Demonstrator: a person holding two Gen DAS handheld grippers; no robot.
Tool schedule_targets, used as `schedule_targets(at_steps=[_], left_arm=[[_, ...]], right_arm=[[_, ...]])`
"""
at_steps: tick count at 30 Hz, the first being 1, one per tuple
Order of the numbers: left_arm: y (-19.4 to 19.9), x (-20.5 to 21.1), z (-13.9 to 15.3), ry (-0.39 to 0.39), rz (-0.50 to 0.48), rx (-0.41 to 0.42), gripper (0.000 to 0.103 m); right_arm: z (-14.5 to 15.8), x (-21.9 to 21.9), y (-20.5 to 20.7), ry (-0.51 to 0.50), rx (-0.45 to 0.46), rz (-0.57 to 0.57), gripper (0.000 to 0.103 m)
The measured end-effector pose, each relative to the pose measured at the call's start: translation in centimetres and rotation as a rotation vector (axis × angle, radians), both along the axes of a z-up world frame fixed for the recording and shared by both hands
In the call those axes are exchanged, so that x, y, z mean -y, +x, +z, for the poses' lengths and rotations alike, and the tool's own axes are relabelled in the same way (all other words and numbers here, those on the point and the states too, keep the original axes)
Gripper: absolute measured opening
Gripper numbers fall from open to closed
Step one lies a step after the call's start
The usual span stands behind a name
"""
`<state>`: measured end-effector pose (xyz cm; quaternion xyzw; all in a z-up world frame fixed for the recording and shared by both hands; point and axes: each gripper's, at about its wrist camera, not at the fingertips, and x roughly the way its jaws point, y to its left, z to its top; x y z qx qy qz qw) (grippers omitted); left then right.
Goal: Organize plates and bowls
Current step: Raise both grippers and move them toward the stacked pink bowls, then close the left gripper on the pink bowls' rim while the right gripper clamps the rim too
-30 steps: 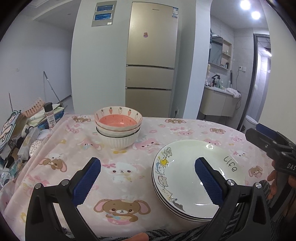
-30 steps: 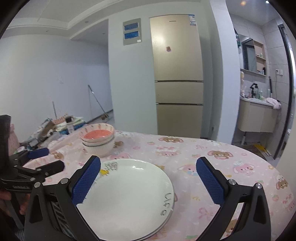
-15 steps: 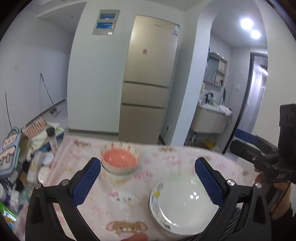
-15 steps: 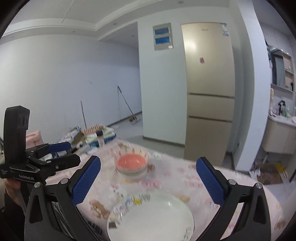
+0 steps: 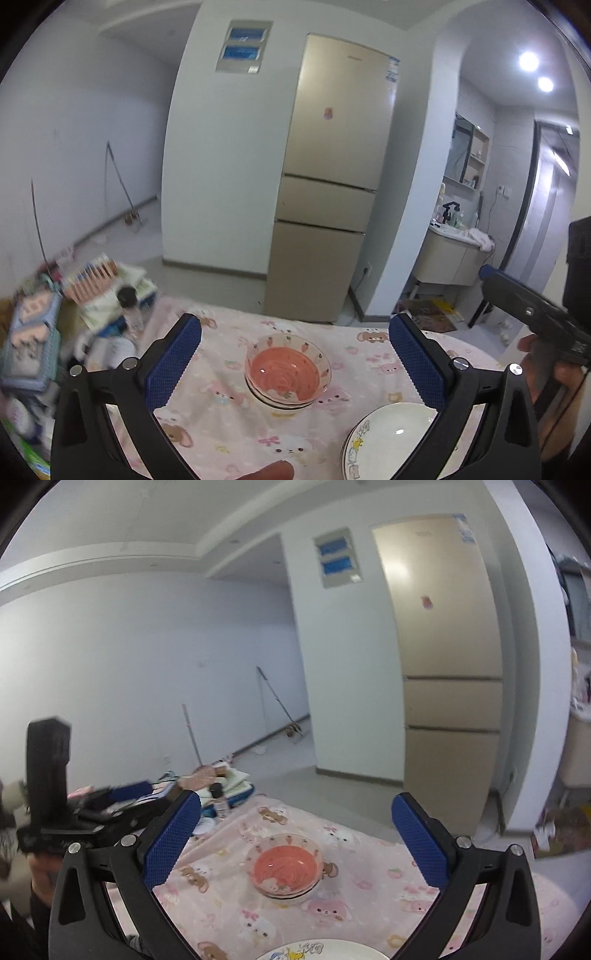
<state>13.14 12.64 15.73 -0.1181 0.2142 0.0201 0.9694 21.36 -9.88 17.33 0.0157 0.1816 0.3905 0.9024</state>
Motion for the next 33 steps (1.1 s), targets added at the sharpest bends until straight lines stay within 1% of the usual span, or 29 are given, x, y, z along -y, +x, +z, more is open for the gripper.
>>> schedule_targets(at_steps=[1, 2, 4, 6, 10, 13, 14, 16, 17, 19, 21, 22, 23, 26, 27, 31, 33], left_arm=[[0.7, -0.5, -1.1, -0.030, -0.003, -0.015, 0.103], [1.1, -0.8, -2.0, -0.042, -0.001, -0.025, 0.103], [2.0, -1.1, -3.6, -0.034, -0.004, -0.040, 0.103], [2.6, -1.2, -5.3, -0.030, 0.013, -0.058, 0.103], [4.4, -2.1, -8.3, -0.088, 0.007, -0.109, 0.103], [4.8, -2.6, -10.4, -0.091, 0.006, -0.069, 0.103], [5.3, -2.9, -11.4, -0.095, 0.021, -0.089, 0.103], [6.3, -3.3, -12.9, -0.109, 0.017, -0.160, 0.103], [6.6, -3.5, -13.4, -0.120, 0.017, -0.180, 0.103], [7.0, -4.0, -14.5, -0.147, 0.016, -0.209, 0.103], [7.3, -4.6, -15.4, -0.195, 0.022, -0.231, 0.103], [7.4, -5.0, -15.7, -0.222, 0.022, -0.234, 0.103], [7.5, -5.4, -16.2, -0.261, 0.015, -0.239, 0.103], [8.1, -6.2, -17.3, -0.345, 0.000, -0.273, 0.103], [8.3, -6.4, -17.7, -0.365, -0.005, -0.282, 0.103], [8.8, -6.4, -18.6, -0.401, -0.013, -0.307, 0.103], [9.1, -6.3, -19.0, -0.419, -0.024, -0.310, 0.103]], right_arm=[[-0.5, -0.4, 0.7, -0.010, -0.019, -0.009, 0.103], [-1.2, -0.9, 1.6, -0.026, -0.048, -0.013, 0.103], [-3.1, -2.0, 2.9, -0.066, -0.107, -0.011, 0.103], [-5.0, -2.6, 3.9, -0.089, -0.140, -0.010, 0.103], [-9.0, -3.6, 5.6, -0.100, -0.205, -0.013, 0.103], [-11.6, -3.8, 6.8, -0.086, -0.286, 0.005, 0.103], [-12.2, -3.8, 7.2, -0.082, -0.305, 0.015, 0.103], [-13.1, -4.1, 7.6, -0.094, -0.325, 0.002, 0.103], [-13.4, -4.3, 7.8, -0.102, -0.333, -0.003, 0.103], [-14.3, -4.7, 8.0, -0.114, -0.351, -0.001, 0.103], [-15.0, -5.1, 8.2, -0.129, -0.373, -0.002, 0.102], [-15.4, -5.4, 8.3, -0.138, -0.378, -0.004, 0.101], [-15.7, -5.5, 8.3, -0.143, -0.384, -0.005, 0.097], [-16.5, -6.0, 8.5, -0.141, -0.417, 0.005, 0.089], [-16.7, -6.2, 8.5, -0.139, -0.427, 0.011, 0.088], [-17.3, -6.8, 8.7, -0.138, -0.459, 0.036, 0.076], [-17.8, -7.2, 9.0, -0.135, -0.479, 0.036, 0.075]])
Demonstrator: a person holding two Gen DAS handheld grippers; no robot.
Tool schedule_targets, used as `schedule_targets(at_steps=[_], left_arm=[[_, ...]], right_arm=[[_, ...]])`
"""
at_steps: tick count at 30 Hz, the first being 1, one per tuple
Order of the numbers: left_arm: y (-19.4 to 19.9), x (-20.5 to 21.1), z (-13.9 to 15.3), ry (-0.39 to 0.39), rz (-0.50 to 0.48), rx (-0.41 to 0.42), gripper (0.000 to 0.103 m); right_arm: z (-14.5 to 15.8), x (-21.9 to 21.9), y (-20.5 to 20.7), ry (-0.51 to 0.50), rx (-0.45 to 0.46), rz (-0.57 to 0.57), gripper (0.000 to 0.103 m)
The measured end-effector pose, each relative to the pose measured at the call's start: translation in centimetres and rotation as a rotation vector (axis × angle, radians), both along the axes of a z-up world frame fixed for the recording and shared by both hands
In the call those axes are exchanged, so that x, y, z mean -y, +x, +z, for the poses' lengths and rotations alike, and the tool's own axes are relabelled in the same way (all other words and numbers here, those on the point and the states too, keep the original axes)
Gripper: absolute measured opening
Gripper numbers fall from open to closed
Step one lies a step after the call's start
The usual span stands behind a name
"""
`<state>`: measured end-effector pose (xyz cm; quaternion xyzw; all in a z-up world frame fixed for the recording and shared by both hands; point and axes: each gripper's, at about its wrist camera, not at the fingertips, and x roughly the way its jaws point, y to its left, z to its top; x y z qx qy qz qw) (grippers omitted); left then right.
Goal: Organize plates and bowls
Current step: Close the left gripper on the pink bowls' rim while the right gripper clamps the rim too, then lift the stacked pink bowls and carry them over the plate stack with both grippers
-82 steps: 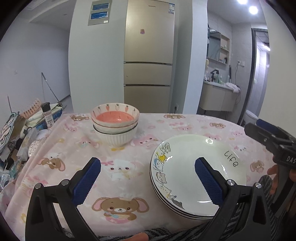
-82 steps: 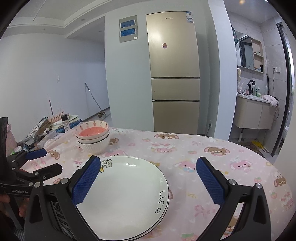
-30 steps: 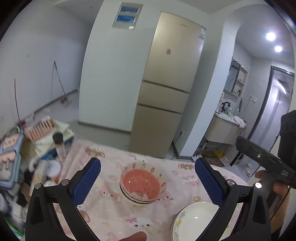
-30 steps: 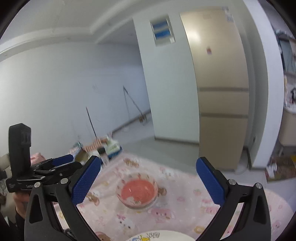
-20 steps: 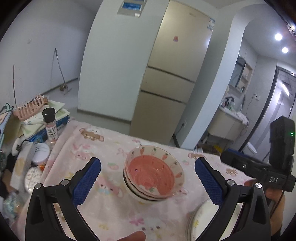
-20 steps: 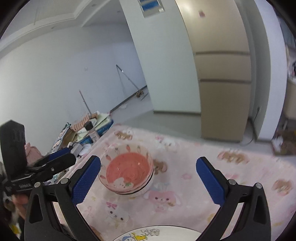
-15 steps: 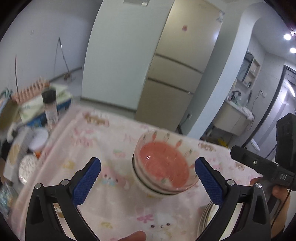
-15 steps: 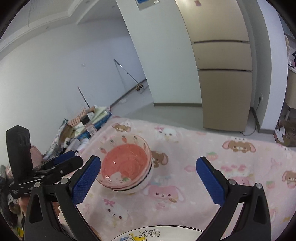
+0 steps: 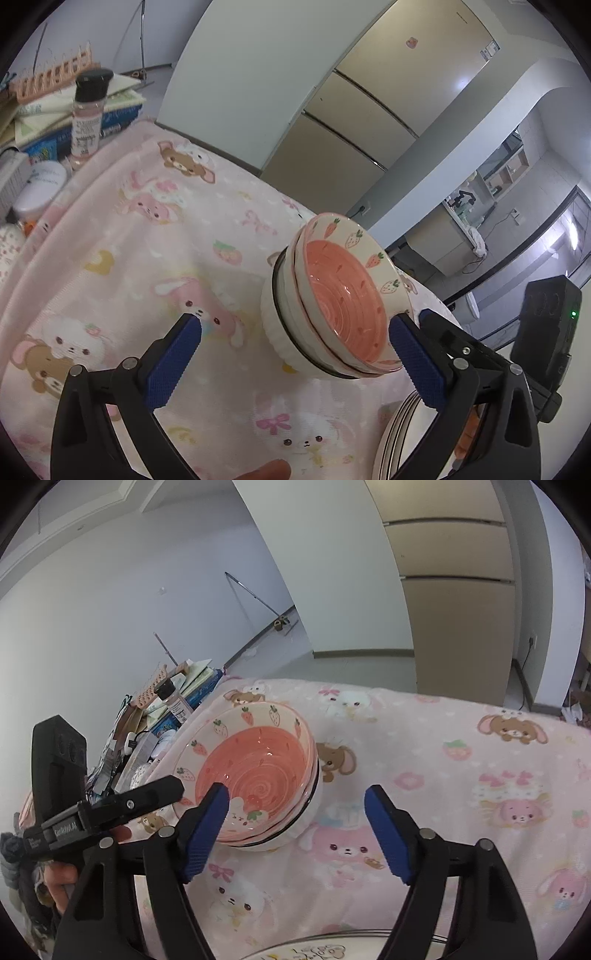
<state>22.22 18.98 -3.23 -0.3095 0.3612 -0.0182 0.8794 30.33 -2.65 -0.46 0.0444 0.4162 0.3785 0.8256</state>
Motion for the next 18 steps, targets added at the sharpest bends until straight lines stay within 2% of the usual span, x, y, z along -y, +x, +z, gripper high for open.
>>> schedule_targets(at_steps=[3, 5, 7, 9, 11, 12, 14, 18], left_arm=[[0.0, 0.0, -0.9, -0.058, -0.017, 0.017, 0.102], [0.4, 0.0, -1.3, -0.046, -0.006, 0.002, 0.092], [0.8, -0.1, -1.7, -0.030, 0.005, -0.013, 0.087], [1.0, -0.3, -1.8, -0.048, 0.004, -0.002, 0.081], [1.1, -0.5, -1.8, -0.071, -0.005, 0.011, 0.071], [1.2, -0.5, -1.8, -0.080, -0.015, 0.017, 0.068], [1.3, -0.3, -1.8, -0.088, -0.030, 0.022, 0.061], [1.2, -0.5, -2.0, -0.127, -0.033, 0.039, 0.057]], right_arm=[[-1.1, -0.8, 0.7, -0.051, -0.018, -0.015, 0.070], [-1.8, -1.4, 1.5, -0.050, -0.061, -0.004, 0.060], [-2.4, -2.0, 2.6, -0.046, -0.105, -0.002, 0.057], [-3.0, -2.7, 3.5, -0.049, -0.138, 0.003, 0.050], [-3.5, -3.5, 4.0, -0.064, -0.158, 0.021, 0.041], [-3.9, -3.8, 4.2, -0.068, -0.166, 0.033, 0.039], [-4.5, -4.0, 4.7, -0.041, -0.205, 0.053, 0.033], [-5.0, -4.5, 5.1, -0.031, -0.234, 0.068, 0.033]])
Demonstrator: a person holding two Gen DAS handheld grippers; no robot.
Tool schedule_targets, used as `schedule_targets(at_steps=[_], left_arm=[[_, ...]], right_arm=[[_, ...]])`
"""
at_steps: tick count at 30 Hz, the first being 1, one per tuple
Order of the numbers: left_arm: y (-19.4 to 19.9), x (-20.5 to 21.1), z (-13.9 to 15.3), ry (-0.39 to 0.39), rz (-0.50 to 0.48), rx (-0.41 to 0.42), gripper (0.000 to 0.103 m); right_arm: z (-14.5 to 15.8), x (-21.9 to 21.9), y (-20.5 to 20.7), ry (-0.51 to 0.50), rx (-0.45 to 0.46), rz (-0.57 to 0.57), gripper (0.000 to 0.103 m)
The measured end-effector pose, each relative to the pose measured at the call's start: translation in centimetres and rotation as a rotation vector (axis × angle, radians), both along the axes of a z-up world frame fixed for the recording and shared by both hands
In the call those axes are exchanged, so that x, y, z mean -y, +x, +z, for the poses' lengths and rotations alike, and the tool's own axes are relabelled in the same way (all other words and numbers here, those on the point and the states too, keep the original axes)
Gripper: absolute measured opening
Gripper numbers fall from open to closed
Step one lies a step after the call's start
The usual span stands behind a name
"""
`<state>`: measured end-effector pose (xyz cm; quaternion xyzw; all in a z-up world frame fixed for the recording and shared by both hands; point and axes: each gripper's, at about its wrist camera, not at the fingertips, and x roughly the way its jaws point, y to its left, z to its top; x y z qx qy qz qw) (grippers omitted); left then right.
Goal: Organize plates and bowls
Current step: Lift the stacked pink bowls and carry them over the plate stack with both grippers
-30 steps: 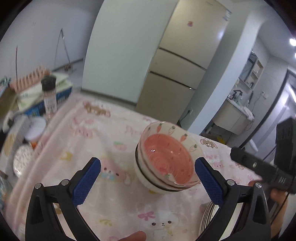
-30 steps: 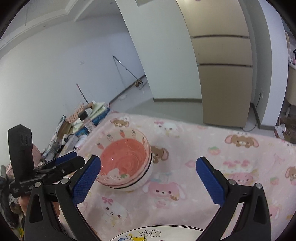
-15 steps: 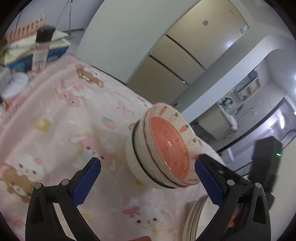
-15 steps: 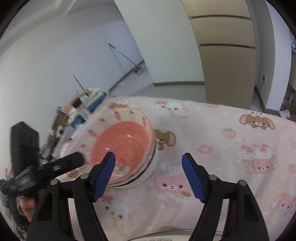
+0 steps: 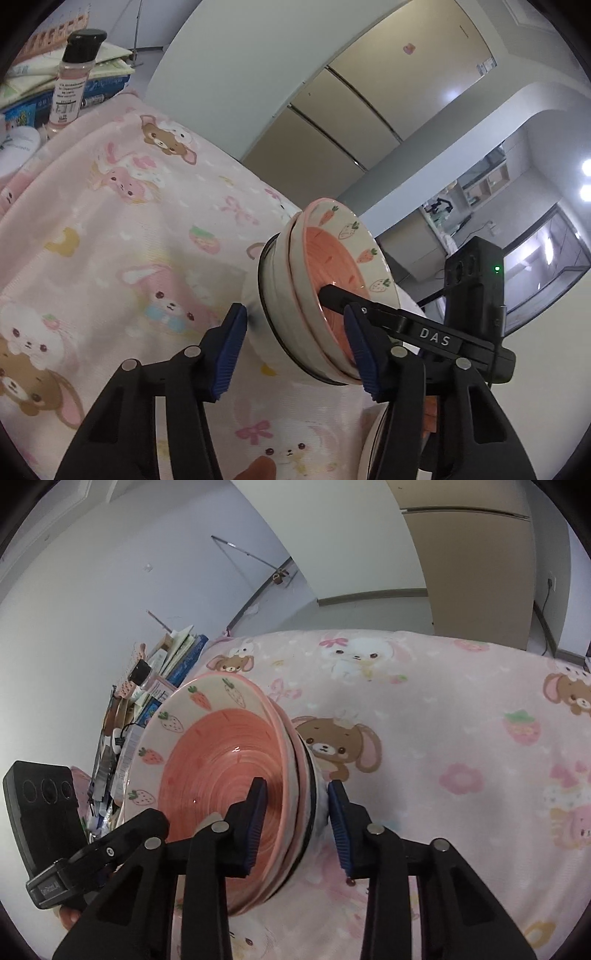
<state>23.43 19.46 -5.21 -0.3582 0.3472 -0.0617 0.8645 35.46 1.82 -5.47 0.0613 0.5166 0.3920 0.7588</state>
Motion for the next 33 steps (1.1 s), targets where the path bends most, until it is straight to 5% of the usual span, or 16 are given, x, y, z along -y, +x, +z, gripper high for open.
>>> schedule_targets(at_steps=[10, 15, 22, 26, 28, 33], left_arm=[[0.6, -0.5, -0.8, -0.055, -0.019, 0.004, 0.062], [1.6, -2.0, -3.7, -0.286, -0.046, -0.031, 0.069], [1.3, -1.6, -3.9, -0.263, -0.014, -0.004, 0.066], [1.1, -1.4, -4.0, -0.191, -0.010, 0.005, 0.053], [0.9, -1.1, -3.8, -0.090, 0.010, -0.025, 0.037], [0.0, -2.0, -3.8, -0.103, 0.064, -0.024, 0.037]], right_arm=[[-0.7, 0.1, 0.8, 0.043, -0.074, 0.012, 0.036], [-1.9, -0.1, 1.5, 0.090, -0.188, 0.039, 0.044], [-1.5, -0.2, 0.5, 0.083, -0.148, 0.013, 0.045], [-0.6, -0.3, -0.3, 0.079, -0.079, 0.006, 0.041], [0.2, -0.4, -0.8, 0.086, -0.048, 0.007, 0.038], [0.2, -0.5, -1.6, 0.118, -0.047, 0.013, 0.036]])
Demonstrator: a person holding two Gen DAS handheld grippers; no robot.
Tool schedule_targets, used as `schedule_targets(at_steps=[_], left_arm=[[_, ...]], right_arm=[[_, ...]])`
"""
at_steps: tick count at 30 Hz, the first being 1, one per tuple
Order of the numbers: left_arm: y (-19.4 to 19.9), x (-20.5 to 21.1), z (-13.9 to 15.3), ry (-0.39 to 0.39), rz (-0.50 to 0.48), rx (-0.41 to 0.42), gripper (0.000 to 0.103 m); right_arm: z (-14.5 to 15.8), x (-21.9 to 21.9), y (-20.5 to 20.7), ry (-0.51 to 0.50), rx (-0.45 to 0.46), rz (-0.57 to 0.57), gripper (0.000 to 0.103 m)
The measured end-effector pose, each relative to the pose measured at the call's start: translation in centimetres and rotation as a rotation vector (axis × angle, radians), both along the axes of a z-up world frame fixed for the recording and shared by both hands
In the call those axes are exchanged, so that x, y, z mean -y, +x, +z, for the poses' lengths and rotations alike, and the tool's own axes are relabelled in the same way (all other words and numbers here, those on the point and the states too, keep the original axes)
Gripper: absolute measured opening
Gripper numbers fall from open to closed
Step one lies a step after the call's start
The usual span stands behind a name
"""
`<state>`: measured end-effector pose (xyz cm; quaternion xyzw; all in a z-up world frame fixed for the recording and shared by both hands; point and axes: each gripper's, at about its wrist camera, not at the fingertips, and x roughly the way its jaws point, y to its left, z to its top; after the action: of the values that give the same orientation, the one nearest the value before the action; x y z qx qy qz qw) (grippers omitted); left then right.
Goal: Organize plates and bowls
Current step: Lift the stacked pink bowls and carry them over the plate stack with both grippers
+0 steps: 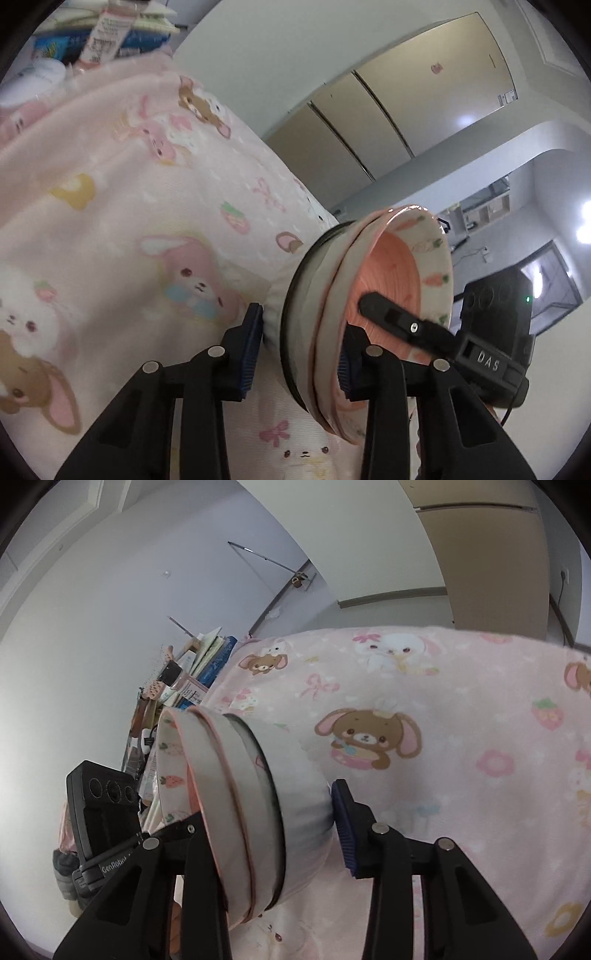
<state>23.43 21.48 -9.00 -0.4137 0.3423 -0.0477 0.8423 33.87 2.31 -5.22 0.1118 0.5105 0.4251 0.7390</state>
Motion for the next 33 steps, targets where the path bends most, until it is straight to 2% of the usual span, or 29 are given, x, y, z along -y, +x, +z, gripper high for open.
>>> schedule_targets(at_steps=[2, 5, 13, 15, 17, 22, 27, 33], left_arm=[[-0.5, 0.6, 1.3, 0.087, 0.013, 0.018, 0.035], [-1.5, 1.0, 3.0, 0.112, 0.008, 0.089, 0.034], [-4.1, 5.0, 8.8, 0.229, -0.077, 0.238, 0.033], [-4.2, 6.1, 9.8, 0.219, -0.111, 0.263, 0.034], [-4.0, 7.5, 10.9, 0.201, -0.145, 0.267, 0.034], [-5.3, 12.1, 12.9, 0.251, -0.218, 0.272, 0.034], [-6.7, 15.9, 13.1, 0.262, -0.271, 0.247, 0.034], [-8.2, 19.2, 12.1, 0.280, -0.315, 0.209, 0.034]], right_arm=[[-0.5, 0.5, -0.2, 0.057, -0.040, -0.026, 0.035], [-0.3, 1.8, -0.7, 0.148, -0.067, -0.053, 0.035], [5.2, 6.1, -3.5, 0.255, 0.011, -0.136, 0.036], [6.9, 7.6, -4.7, 0.241, 0.052, -0.146, 0.036], [8.1, 9.0, -5.9, 0.222, 0.072, -0.166, 0.036], [9.2, 14.2, -8.4, 0.251, 0.067, -0.221, 0.036], [8.8, 17.8, -10.4, 0.262, 0.040, -0.278, 0.036], [7.3, 20.8, -12.3, 0.265, 0.005, -0.315, 0.036]])
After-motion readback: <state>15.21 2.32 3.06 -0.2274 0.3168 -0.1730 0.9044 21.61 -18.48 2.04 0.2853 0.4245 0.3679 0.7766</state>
